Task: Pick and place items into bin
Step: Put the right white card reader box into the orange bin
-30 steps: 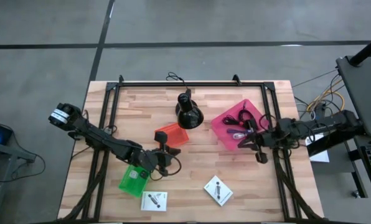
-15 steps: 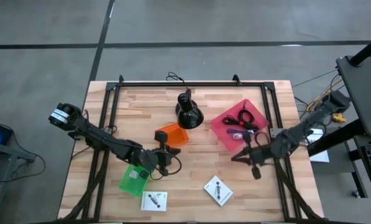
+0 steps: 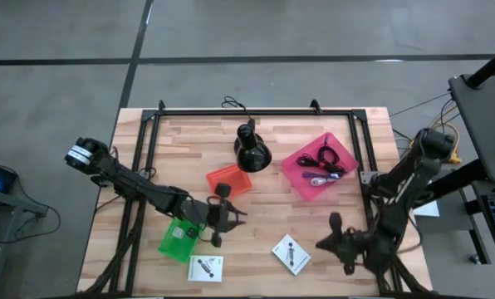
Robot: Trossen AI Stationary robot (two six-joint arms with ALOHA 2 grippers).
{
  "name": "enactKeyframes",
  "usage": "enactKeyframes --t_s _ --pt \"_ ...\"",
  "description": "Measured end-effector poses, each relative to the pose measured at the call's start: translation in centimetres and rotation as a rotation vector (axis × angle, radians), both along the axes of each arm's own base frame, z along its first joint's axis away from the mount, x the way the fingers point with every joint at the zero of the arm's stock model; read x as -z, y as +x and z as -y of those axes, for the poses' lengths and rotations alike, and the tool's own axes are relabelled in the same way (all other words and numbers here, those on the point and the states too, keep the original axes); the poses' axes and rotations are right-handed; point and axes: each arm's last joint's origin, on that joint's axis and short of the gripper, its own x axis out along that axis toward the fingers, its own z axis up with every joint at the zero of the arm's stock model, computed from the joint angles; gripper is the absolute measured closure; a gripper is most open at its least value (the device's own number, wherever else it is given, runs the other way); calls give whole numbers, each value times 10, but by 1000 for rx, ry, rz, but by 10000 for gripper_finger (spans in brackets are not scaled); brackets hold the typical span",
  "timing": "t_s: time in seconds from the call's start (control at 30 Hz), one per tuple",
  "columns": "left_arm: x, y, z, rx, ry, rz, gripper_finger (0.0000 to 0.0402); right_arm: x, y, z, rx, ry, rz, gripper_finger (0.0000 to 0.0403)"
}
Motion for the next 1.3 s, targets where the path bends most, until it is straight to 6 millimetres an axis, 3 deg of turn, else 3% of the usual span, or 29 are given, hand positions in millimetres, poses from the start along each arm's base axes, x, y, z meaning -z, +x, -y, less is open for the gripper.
enactKeyframes --t_s 0.13,0.4,0.6,0.87,1.03,1.3 --pt "-2 1 2 63 -151 -17 257 14 3 -24 -7 -21 -35 394" --pt "5 12 7 64 -176 -25 193 38 13 -63 -13 -91 -67 394" --pt "13 36 17 141 -226 -76 189 52 16 -80 33 -136 -124 394" --pt "25 72 21 115 -199 -161 188 59 22 -103 40 -172 -200 394" --pt "35 91 19 96 -178 -217 188 68 23 -106 45 -218 -222 394" --pt "37 98 8 56 -178 -248 188 81 25 -102 71 -238 -232 394"
